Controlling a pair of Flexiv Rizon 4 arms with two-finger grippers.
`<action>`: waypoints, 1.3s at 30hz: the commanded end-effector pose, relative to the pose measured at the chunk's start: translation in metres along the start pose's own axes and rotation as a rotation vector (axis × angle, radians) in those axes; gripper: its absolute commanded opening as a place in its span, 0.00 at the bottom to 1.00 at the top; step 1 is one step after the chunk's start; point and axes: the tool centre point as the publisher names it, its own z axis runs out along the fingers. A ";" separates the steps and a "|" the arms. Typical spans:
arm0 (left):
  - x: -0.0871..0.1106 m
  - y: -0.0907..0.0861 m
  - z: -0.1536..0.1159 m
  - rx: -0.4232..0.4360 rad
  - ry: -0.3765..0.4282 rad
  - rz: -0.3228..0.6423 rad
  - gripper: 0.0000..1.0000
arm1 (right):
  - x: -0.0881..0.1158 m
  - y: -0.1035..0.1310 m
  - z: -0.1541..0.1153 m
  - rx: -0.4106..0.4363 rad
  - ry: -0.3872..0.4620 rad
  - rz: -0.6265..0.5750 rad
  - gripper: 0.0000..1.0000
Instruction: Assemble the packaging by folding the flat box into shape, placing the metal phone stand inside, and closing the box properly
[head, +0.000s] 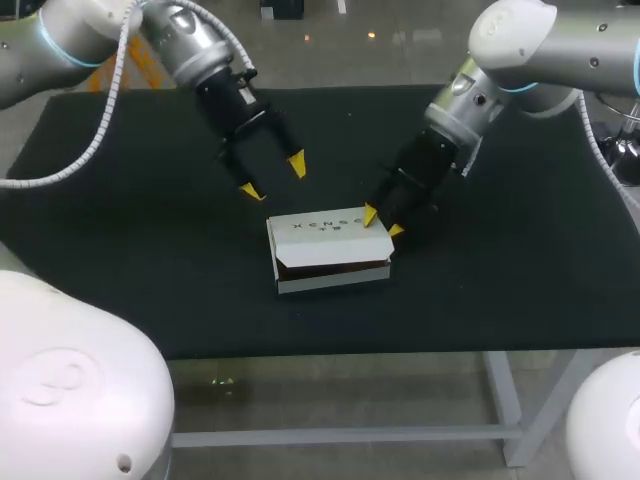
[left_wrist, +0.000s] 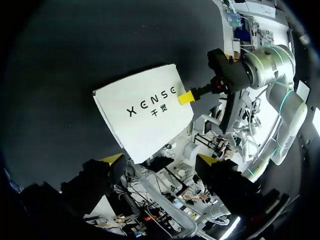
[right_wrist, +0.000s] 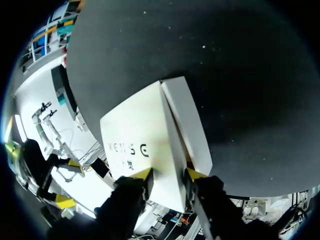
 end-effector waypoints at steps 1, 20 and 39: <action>0.011 0.006 0.003 -0.221 -0.481 0.283 1.00 | 0.000 0.002 0.000 0.005 -0.003 0.000 0.44; 0.007 0.009 0.014 -0.167 -0.626 0.493 1.00 | 0.000 0.002 0.000 0.005 -0.003 0.000 0.40; 0.004 0.023 0.030 -0.057 -0.782 0.815 1.00 | 0.000 0.002 0.000 0.005 -0.003 0.000 0.40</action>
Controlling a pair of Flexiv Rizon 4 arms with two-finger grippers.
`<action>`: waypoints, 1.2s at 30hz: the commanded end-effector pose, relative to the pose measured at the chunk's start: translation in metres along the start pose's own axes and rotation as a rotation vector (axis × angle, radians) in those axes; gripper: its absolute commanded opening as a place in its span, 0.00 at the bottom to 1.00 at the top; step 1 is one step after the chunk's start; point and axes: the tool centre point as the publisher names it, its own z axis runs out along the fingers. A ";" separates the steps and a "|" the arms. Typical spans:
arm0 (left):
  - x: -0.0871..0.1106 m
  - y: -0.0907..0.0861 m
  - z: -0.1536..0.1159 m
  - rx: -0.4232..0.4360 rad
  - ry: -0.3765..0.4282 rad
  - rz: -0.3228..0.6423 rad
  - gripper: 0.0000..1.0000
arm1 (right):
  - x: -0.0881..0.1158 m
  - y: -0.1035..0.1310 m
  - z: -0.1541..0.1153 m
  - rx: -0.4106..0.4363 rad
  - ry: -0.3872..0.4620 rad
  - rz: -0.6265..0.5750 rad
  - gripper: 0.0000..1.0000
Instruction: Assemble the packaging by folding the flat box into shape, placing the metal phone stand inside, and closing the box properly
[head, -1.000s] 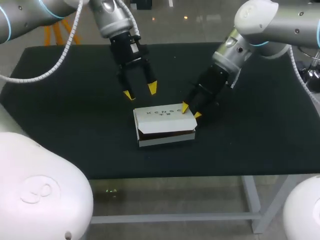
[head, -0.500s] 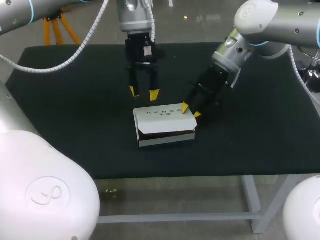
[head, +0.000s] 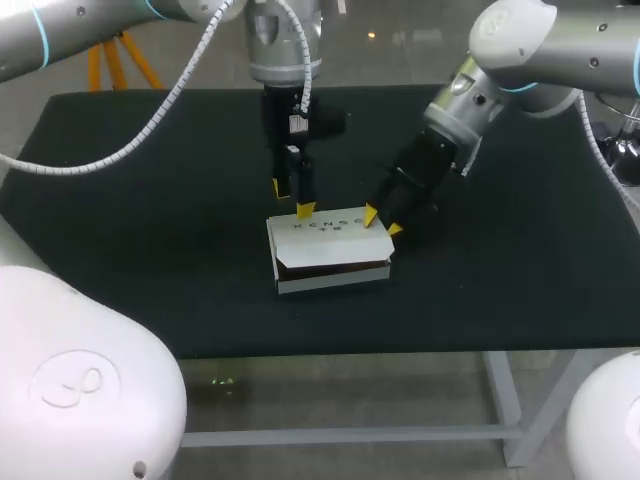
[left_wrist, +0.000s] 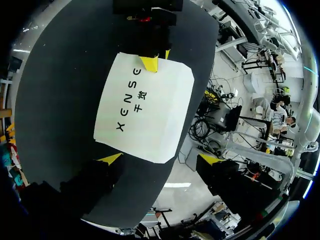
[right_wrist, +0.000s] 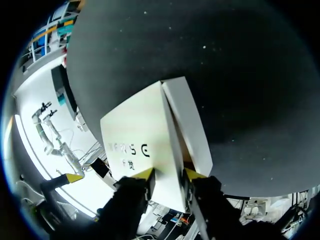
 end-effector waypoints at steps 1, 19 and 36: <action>0.005 0.005 -0.001 0.027 -0.226 -0.002 1.00 | 0.000 0.002 0.000 0.005 -0.003 0.000 0.40; 0.009 -0.002 0.018 0.110 -0.294 0.057 1.00 | 0.000 0.002 0.000 0.005 -0.003 0.000 0.38; 0.011 -0.006 0.043 0.060 -0.375 0.223 1.00 | 0.000 0.002 0.000 0.005 -0.003 0.000 0.36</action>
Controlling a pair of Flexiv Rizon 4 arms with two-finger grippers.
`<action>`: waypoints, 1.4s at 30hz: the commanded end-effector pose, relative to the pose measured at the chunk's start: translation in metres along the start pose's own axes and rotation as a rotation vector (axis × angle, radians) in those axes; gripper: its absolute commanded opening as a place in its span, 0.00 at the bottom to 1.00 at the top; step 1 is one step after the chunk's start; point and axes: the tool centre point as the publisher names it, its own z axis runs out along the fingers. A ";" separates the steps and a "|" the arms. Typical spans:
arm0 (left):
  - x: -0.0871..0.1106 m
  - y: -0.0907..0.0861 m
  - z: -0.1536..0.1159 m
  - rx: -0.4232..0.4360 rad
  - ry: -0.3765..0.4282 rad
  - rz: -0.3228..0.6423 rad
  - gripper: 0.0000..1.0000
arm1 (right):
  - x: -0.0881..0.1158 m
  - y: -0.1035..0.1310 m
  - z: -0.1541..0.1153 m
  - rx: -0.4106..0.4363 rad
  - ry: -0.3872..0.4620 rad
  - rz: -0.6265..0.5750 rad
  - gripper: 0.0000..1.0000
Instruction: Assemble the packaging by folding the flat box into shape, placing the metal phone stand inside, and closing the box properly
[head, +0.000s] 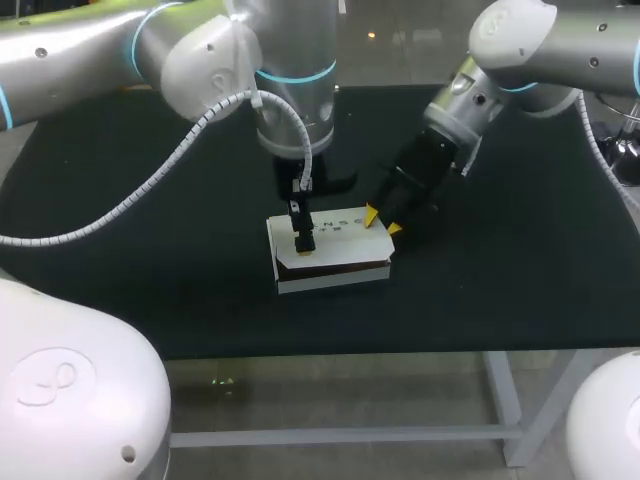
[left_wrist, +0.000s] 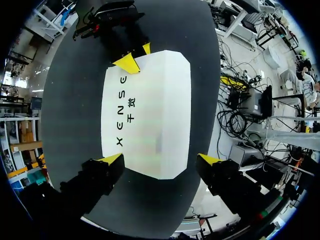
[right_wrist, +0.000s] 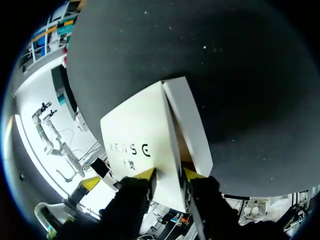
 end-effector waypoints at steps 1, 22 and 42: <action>0.002 -0.002 -0.002 -0.008 -0.023 -0.002 1.00 | 0.000 0.002 0.000 0.005 -0.003 0.000 0.36; -0.015 -0.004 0.025 0.071 0.105 -0.033 0.87 | 0.000 0.002 0.000 0.005 -0.003 0.000 0.35; -0.008 -0.006 0.042 0.083 -0.012 -0.045 0.91 | 0.000 0.002 0.000 0.005 -0.003 0.000 0.35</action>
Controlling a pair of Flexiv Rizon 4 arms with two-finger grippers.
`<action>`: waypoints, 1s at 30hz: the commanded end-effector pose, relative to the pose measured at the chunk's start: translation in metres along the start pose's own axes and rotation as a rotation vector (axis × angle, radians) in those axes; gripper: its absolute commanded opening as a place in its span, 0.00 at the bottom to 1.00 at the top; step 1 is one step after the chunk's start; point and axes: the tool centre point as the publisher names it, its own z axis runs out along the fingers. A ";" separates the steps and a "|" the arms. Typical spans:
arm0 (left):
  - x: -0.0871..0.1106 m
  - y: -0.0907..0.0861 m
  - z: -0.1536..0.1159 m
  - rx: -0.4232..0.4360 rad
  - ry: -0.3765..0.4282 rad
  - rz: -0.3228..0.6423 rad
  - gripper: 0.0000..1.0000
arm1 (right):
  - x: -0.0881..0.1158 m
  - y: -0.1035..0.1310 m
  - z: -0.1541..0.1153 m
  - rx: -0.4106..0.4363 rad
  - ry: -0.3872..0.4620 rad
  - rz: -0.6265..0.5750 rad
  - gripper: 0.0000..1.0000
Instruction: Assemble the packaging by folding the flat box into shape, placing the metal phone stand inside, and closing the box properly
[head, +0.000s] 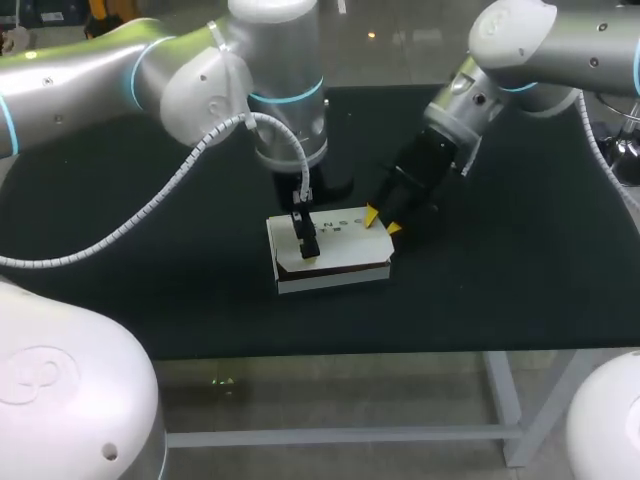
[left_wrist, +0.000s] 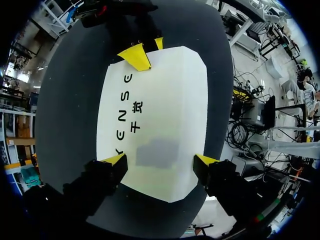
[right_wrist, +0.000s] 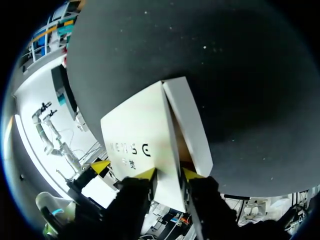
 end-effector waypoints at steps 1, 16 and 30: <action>0.007 0.004 0.001 0.008 -0.040 0.015 0.92 | 0.000 0.002 0.000 0.005 -0.003 0.000 0.35; 0.002 -0.001 0.007 0.003 -0.104 -0.022 0.85 | 0.000 0.002 0.000 0.005 -0.003 0.000 0.35; 0.003 -0.008 0.013 -0.014 -0.231 -0.048 0.68 | 0.000 0.002 0.000 0.005 -0.003 0.000 0.35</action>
